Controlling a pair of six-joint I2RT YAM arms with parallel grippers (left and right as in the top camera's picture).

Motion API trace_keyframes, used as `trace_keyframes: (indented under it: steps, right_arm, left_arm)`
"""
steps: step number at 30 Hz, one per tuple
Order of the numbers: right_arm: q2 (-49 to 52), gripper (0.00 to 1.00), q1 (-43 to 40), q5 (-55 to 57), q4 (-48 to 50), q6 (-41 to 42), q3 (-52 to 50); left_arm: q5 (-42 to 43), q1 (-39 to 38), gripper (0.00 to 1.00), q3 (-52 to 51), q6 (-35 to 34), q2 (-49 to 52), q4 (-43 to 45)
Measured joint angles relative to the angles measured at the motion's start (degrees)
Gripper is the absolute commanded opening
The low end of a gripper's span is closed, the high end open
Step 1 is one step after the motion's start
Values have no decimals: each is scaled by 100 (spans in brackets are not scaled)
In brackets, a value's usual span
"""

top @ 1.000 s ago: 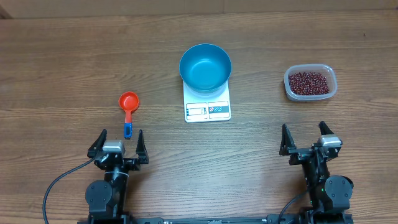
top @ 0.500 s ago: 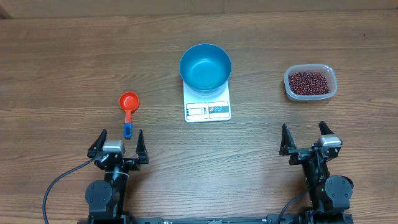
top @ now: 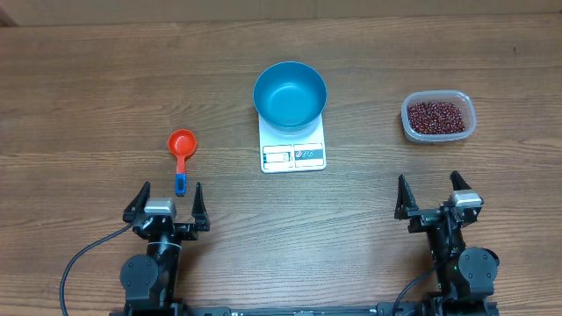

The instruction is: Scoop item into bowl and weigh 150g on scale

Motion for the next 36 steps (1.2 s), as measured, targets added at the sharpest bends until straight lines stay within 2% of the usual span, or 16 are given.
trace_keyframes:
  steps: [14, 36]
  right_arm:
    - [0, 100, 0, 0, -2, -2, 0]
    - [0, 100, 0, -4, 0, 0, 0]
  left_arm:
    - [-17, 0, 99, 76, -24, 0, 262]
    - [-651, 0, 100, 1539, -17, 72, -140]
